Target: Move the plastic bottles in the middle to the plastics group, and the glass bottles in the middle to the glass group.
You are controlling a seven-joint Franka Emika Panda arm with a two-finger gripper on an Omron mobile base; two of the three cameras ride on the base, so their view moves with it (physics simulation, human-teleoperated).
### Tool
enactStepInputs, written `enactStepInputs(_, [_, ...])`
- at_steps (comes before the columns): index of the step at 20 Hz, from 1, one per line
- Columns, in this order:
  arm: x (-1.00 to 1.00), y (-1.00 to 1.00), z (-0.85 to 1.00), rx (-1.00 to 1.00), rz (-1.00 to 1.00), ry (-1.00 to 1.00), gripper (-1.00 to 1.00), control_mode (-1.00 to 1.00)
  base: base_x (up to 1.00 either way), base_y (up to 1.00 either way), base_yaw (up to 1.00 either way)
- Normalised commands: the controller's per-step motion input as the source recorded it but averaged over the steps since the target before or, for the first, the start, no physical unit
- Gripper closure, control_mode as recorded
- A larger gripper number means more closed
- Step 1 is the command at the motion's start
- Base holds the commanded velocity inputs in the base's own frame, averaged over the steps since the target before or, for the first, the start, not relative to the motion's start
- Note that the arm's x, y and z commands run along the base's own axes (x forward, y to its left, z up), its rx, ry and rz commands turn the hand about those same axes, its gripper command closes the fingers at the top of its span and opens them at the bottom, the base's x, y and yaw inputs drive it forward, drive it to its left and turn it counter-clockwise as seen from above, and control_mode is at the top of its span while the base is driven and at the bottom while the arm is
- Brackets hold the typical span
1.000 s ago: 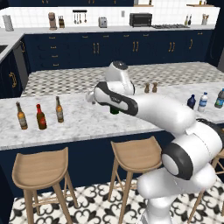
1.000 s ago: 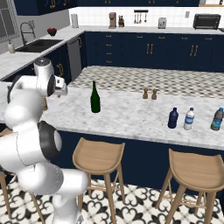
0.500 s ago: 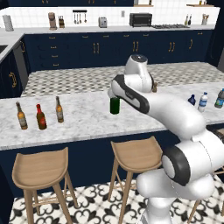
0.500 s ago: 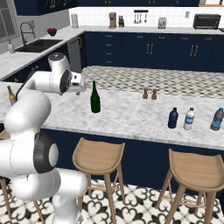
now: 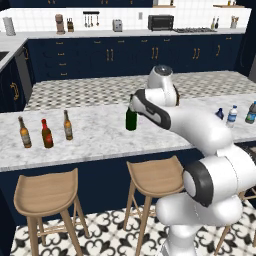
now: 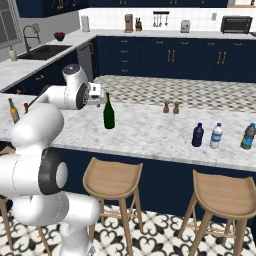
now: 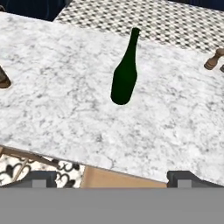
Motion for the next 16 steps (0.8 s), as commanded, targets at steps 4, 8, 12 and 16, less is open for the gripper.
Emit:
enactStepInputs(4, [0.72, -0.48, -0.09, 0.13, 0.0, 0.0, -1.0, -1.0, 0.0, 0.0, 0.0])
enactStepInputs(8, [0.39, -0.06, 0.0, 0.09, 0.0, -0.08, -1.0, -1.0, 0.0, 0.0, 0.0])
enactStepInputs(12, [0.0, 0.07, 0.0, 0.01, 0.0, -0.13, -1.0, -1.0, 0.0, 0.0, 0.0])
enactStepInputs(16, [0.15, 0.1, 0.0, 0.0, 0.0, -0.08, -1.0, -1.0, 0.0, 0.0, 0.0])
